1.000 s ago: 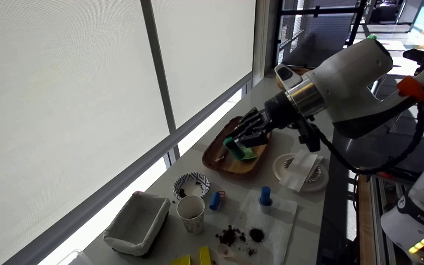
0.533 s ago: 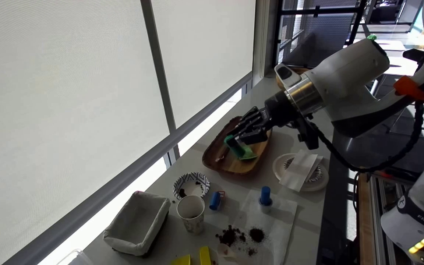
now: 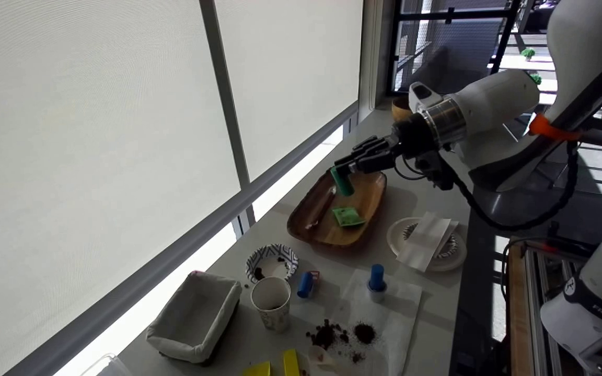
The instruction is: Put the green block on top of the blue block at the front.
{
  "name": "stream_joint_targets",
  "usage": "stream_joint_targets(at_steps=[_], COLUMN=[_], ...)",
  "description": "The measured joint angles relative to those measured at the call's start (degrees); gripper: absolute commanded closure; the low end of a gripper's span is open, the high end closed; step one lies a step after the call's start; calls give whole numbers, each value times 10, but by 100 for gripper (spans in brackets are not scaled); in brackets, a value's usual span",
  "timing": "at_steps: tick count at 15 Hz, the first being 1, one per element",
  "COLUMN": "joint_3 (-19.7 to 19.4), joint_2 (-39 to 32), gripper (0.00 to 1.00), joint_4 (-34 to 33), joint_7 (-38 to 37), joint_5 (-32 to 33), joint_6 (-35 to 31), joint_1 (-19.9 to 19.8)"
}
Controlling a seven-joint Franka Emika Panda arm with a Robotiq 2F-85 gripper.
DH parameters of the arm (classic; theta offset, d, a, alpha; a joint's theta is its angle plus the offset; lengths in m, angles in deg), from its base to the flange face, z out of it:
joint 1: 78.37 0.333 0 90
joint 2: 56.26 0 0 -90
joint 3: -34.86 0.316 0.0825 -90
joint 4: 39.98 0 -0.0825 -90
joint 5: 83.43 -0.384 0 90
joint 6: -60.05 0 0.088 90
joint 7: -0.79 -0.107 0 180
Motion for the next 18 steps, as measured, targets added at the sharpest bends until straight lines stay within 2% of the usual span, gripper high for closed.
stream_joint_targets(at_steps=[2, 3, 5, 6, 8, 11, 12, 14, 18], joint_3=[-5, -28, -99, -127, -162, -171, -171, -175, -190], joint_2=[-37, -57, -97, -118, -156, -180, -181, -181, -194], gripper=[92, 92, 92, 67, 67, 67, 92, 92, 92], joint_4=[0, 1, 1, 1, 1, 0, -1, -3, -4], joint_7=[35, 56, 108, 135, 177, 196, 196, 201, 241], joint_5=[34, 51, 72, 75, 75, 75, 75, 79, 135], joint_6=[-21, -23, -25, -30, -46, -55, -55, -55, -83], joint_1=[-18, -5, 49, 71, 98, 105, 106, 111, 132])
